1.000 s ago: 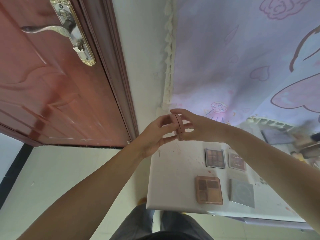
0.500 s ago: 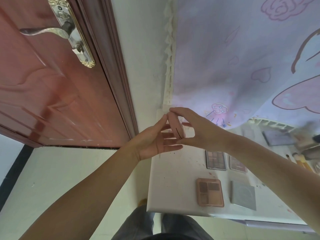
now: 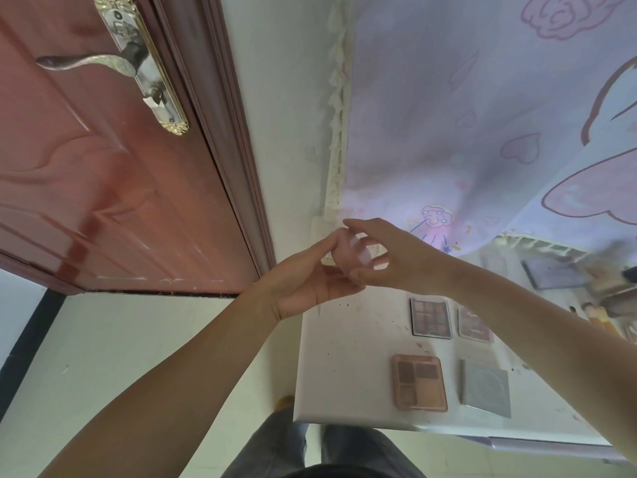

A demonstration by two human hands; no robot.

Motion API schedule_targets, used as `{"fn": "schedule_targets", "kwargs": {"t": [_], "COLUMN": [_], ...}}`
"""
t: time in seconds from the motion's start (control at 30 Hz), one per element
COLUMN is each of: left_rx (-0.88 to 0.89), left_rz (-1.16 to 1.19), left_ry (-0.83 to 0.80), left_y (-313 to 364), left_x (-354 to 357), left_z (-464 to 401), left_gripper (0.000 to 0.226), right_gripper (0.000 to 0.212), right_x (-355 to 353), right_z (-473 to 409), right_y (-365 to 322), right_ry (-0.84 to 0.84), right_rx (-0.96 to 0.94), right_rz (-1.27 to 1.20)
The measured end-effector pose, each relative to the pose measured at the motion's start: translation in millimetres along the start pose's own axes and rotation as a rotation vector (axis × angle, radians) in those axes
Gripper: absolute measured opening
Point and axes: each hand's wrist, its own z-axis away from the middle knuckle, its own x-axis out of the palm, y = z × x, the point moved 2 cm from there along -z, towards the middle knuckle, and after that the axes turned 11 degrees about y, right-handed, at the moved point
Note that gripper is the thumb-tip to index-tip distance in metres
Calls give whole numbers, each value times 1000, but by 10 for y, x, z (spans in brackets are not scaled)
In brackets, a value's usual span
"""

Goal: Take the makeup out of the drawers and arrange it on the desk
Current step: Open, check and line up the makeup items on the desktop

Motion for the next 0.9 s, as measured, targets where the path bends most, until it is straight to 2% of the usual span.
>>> {"fn": "schedule_targets", "kwargs": {"t": [0.23, 0.43, 0.73, 0.9], "left_rx": [33, 92, 155, 204], "left_rz": [-37, -102, -209, -269], "left_ry": [43, -4, 89, -37], "left_y": [-13, 5, 18, -17], "left_x": [39, 54, 80, 86], "left_z": [6, 57, 42, 59], "left_gripper": [52, 66, 62, 73], "right_gripper": [83, 72, 75, 69], "right_x": [14, 1, 10, 0], "right_z": [3, 55, 96, 60], "right_y": [-61, -132, -103, -88], "right_ry": [50, 82, 131, 188], "right_rx": [-51, -140, -144, -44], "right_rz": [-18, -35, -68, -84]}}
